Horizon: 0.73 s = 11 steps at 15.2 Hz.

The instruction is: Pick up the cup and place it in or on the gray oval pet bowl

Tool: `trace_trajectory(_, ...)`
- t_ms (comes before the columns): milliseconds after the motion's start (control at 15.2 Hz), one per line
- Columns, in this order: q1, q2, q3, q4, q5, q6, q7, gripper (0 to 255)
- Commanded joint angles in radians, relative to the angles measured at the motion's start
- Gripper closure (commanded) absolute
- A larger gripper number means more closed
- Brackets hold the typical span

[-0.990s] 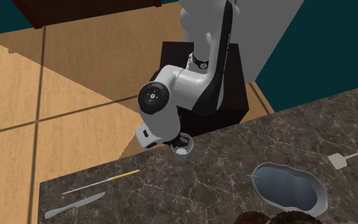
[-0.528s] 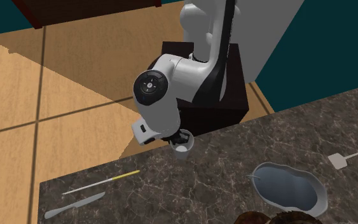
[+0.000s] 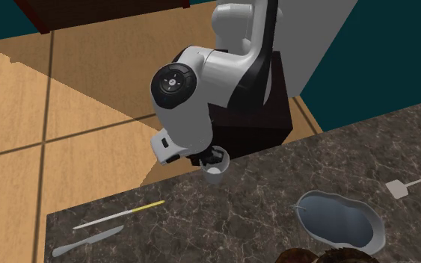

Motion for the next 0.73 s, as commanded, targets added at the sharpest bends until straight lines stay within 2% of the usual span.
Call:
trace_trajectory(0,0.000,-0.014,0.000,0.014,-0.005,-0.028,0.004,255)
trace_trajectory(594,0.000,-0.055,0.001,0.086,-0.020,-0.138,0.021,255)
trace_trajectory(660,0.011,-0.056,0.014,0.088,-0.018,-0.139,0.045,255)
